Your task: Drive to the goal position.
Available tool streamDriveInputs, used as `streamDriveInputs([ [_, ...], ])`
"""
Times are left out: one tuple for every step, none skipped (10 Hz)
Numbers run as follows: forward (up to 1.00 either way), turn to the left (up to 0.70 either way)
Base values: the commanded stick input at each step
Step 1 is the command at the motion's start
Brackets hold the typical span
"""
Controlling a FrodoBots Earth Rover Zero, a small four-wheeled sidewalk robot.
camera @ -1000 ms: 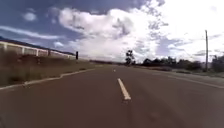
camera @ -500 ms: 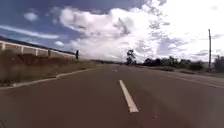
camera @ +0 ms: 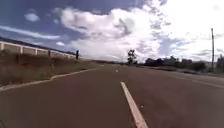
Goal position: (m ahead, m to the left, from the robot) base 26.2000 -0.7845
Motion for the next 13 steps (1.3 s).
streamDriveInputs([
  [1.0, 0.0],
  [1.0, 0.0],
  [1.0, 0.0],
  [1.0, 0.0],
  [1.0, 0.0],
  [1.0, 0.0],
  [1.0, 0.0],
  [1.0, 0.0],
  [1.0, 0.0],
  [1.0, 0.0],
  [1.0, 0.0],
  [1.0, 0.0],
  [1.0, -0.12],
])
